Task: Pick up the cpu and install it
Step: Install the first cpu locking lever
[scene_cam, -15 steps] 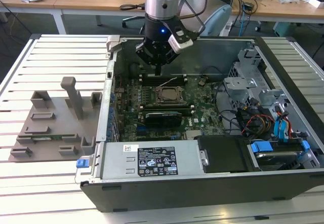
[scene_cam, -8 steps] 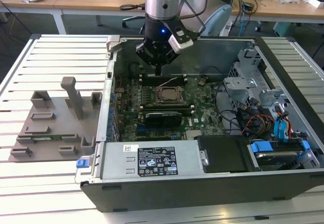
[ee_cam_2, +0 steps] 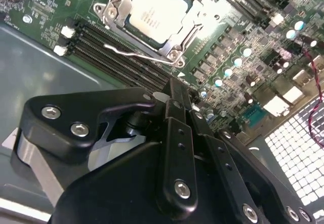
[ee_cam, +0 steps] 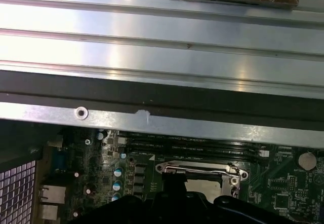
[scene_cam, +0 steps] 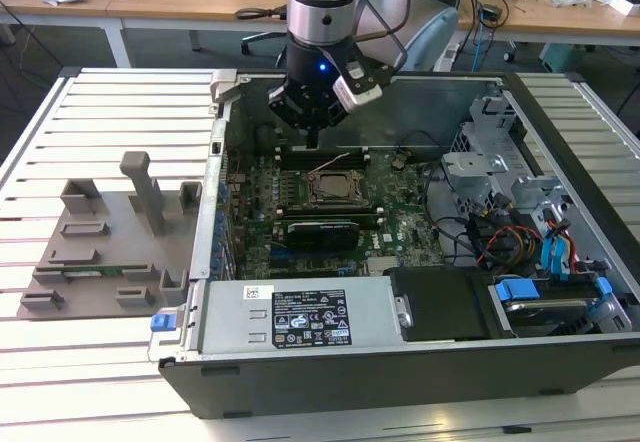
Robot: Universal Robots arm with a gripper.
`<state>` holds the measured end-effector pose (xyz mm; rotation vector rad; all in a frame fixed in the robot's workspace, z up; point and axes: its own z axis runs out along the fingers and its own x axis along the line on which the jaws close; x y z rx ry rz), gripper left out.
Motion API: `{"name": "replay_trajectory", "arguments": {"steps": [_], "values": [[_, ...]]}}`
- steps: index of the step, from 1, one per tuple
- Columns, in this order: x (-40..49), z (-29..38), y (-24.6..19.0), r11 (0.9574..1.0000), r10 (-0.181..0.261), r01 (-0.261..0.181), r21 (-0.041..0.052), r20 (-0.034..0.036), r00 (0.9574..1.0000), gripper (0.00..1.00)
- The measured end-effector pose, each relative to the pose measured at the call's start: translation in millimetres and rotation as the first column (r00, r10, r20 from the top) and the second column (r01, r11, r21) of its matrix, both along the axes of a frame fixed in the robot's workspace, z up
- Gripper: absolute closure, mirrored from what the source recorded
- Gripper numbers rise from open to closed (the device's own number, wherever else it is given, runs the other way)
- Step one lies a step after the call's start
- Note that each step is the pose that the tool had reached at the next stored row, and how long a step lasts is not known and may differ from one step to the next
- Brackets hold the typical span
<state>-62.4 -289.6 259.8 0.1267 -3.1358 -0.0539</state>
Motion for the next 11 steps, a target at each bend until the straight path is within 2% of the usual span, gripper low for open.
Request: {"name": "replay_trajectory", "arguments": {"steps": [5, 6, 7, 8, 11], "values": [[-0.1, -7.9, -2.2, 1.0000, 0.000, 0.000, 0.0002, -0.0005, 1.0000, 0.89], [0.0, -10.7, -2.3, 1.0000, 0.000, 0.000, 0.0033, -0.0008, 1.0000, 0.89], [0.0, -11.2, -2.4, 0.9999, 0.000, 0.000, 0.0168, -0.0008, 1.0000, 0.89], [0.0, -11.7, -2.3, 0.9997, 0.000, 0.000, 0.0231, -0.0007, 1.0000, 0.89], [0.0, -13.4, -2.3, 0.9997, 0.000, 0.000, 0.0231, -0.0008, 1.0000, 0.89]]}}
